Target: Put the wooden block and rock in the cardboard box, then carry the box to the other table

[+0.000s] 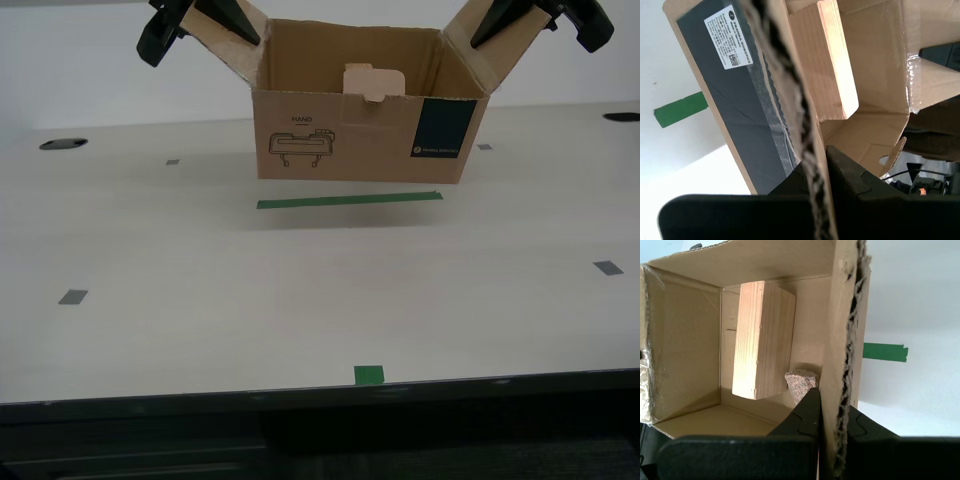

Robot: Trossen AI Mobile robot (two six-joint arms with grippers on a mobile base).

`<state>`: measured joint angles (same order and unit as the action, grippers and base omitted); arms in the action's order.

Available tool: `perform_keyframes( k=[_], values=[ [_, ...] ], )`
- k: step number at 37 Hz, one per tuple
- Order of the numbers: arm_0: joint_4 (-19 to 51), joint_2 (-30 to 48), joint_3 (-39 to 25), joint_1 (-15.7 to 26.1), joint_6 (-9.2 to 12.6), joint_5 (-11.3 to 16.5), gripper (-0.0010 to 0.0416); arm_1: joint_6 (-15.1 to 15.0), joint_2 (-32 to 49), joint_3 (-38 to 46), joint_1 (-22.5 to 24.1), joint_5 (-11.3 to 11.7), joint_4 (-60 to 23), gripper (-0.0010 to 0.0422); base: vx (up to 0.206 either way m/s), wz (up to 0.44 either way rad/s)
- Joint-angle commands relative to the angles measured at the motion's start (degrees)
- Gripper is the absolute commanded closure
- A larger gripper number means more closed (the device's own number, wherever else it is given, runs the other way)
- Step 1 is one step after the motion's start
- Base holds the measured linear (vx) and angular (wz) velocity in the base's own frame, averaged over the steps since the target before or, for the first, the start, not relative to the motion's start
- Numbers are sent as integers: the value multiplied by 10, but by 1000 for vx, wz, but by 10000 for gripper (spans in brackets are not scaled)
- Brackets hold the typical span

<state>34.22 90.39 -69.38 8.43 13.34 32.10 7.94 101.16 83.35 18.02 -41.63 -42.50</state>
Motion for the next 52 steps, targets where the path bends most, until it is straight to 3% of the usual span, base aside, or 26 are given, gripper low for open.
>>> perform_keyframes(
  k=[1,14,21,34,52],
  values=[
    [-2,-1,-1,0,1,6,407,-9,-6,1,1,-8,-1,413,-24,87],
    [-2,0,-1,1,-4,6,407,-9,-7,1,0,-6,-15,413,-29,116],
    [-3,0,-1,2,-5,6,406,-10,-7,1,1,23,-20,413,-37,148],
    [-3,0,-1,3,-1,6,407,-26,-7,1,0,22,-20,413,-44,153],
    [-3,0,-1,3,2,6,407,-24,-7,1,0,22,-22,413,-61,170]
  ],
)
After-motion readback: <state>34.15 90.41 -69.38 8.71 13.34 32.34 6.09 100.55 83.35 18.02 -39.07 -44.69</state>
